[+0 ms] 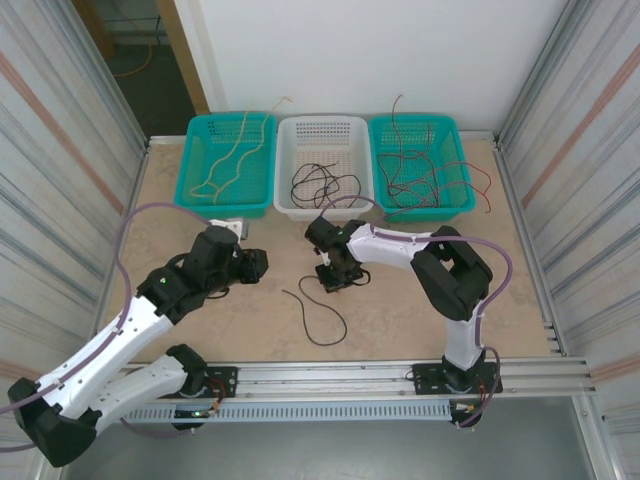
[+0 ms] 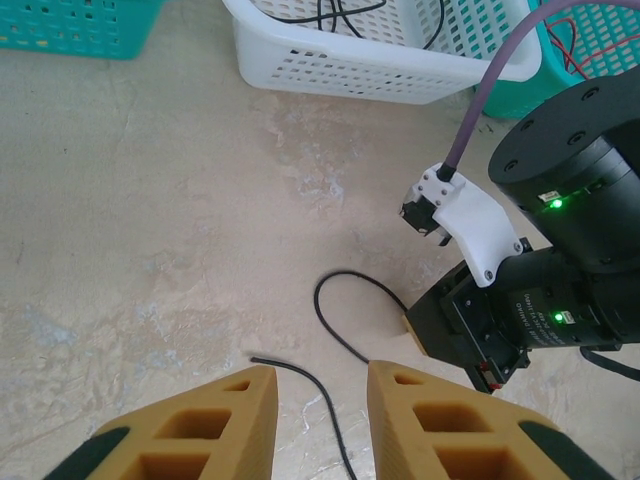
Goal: Untangle the cables
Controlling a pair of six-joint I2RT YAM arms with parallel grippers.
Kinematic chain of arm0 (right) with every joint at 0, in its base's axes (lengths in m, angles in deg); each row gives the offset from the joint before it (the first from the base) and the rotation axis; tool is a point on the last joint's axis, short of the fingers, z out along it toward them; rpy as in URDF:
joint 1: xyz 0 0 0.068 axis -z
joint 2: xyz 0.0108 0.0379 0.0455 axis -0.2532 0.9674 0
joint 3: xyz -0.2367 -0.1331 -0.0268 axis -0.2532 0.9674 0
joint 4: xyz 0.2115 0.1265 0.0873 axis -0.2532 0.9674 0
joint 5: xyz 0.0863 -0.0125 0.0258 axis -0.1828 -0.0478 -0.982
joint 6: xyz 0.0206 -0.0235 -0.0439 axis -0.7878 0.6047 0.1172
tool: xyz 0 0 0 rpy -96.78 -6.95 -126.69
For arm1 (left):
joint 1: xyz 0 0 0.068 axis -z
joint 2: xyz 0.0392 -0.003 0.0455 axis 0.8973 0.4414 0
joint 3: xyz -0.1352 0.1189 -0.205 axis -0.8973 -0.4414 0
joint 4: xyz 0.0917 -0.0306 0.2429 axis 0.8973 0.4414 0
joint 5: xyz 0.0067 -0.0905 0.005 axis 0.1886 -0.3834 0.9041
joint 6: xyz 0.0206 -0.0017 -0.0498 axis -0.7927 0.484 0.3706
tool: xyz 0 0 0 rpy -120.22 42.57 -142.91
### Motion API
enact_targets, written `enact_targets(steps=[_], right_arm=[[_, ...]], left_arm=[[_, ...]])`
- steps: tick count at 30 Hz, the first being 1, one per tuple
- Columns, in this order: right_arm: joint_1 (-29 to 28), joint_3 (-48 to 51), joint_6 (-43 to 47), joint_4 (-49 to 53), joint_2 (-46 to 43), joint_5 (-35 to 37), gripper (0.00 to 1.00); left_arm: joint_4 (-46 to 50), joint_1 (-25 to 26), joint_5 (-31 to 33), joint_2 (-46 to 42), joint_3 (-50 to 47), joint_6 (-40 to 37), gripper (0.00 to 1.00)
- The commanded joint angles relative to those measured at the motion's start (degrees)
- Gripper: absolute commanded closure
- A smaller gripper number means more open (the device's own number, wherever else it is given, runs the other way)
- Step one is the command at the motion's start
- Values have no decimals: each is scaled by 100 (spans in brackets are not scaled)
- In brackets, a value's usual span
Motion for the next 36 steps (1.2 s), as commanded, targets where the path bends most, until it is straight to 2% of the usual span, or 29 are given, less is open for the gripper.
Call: enact_targets(steps=[1,3,8,12,16,21,26,33,36], right_arm=[[-90,-62,83,114,-149,348,96],[-112,2,149,-48,-558,395,100],[-241,-50,396,-370,-1797,225,100],[-396,-508,566,-294,-2432,266,100],[-438,-1061,724,-380,-2858,392,100],[-442,-1687,975,-494,-2984,260,100],[-446,-2153,1219,-705,-2997,366,100],[-438,-2433,1247,-976,-3098,131,100],[-438,-2452,1281,-1034,-3162,181,100]], left_arm=[[-20,-47,20,-9,169,-123,68],[-40,-57,-3,-9,211,-193,67],[-348,-58,-228,-29,354,-478,61],[-871,-67,-671,78,462,-668,53],[-1284,-67,-849,263,655,-761,46],[-1557,-65,-952,453,983,-1032,42],[-1264,-68,-495,516,1390,-1442,43],[-1307,-120,-2,211,1610,-1623,47],[-1360,-216,-518,161,1739,-1741,46]])
